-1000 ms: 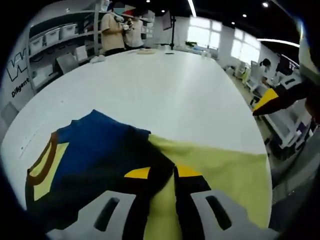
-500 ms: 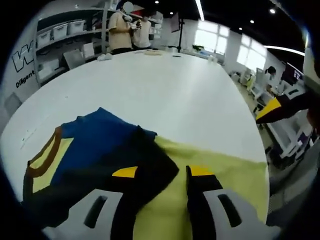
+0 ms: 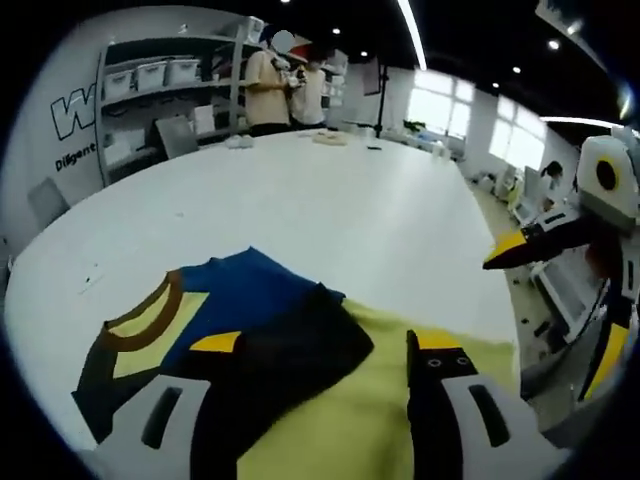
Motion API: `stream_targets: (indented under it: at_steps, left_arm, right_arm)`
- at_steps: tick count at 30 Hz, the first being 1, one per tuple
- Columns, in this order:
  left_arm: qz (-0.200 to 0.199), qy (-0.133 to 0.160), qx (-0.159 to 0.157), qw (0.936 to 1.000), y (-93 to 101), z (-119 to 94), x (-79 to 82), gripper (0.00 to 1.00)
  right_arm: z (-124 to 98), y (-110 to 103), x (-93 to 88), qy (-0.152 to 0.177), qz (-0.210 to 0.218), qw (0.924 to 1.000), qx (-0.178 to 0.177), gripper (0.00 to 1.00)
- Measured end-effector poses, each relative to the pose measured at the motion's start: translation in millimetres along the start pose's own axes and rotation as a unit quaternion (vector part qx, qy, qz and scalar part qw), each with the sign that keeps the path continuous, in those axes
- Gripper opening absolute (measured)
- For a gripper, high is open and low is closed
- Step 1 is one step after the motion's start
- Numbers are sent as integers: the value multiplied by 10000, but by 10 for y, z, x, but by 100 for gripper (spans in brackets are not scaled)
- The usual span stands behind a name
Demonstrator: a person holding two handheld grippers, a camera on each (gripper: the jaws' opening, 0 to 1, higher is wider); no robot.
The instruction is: Fold the garment on the visible template until the final outline fits inside the template.
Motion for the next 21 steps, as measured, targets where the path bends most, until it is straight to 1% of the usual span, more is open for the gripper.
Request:
stream_targets:
  at_steps: [2,4,9,11,13,14,21]
  left_arm:
    - [-58,61,42,10000,-7,-83,1,73]
    - [-85,52,87,9999,-9,-138,-13,80]
    - [-129,75,179,9997,-18,-267,-29,90]
    - [-134,77,191,9997,-19,-278,-30,93]
    - [-99,123,336,9993,-31,-393,-57,97]
    - [-98,132,341,9993,-32,-401,-60,99]
    - [-38,105,482,9988,-66,-530,-112,99]
  right_arm:
    - [-7,14,21,71,23,10000,14,94]
    - [-7,17,32,100,14,9999,18,94]
    - [0,13,60,161,-29,9999,54,96]
    - [2,10,72,185,-42,9998,72,96]
    - [5,9,92,238,-46,9997,97,97]
    - [5,10,97,250,-48,9996,101,97]
    - [19,79,166,327,-58,9994,90,96]
Point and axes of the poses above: the point that each gripper's makers call its tool centre point, and the gripper's own axes: z roughly forward along the fingers, y roughly to its right, x roughly out of its top, the point moved 9 cm from there along -z, roughly backward along the fingers, and after that the axes turned 6 degrees about x, right-handed, at the moved point
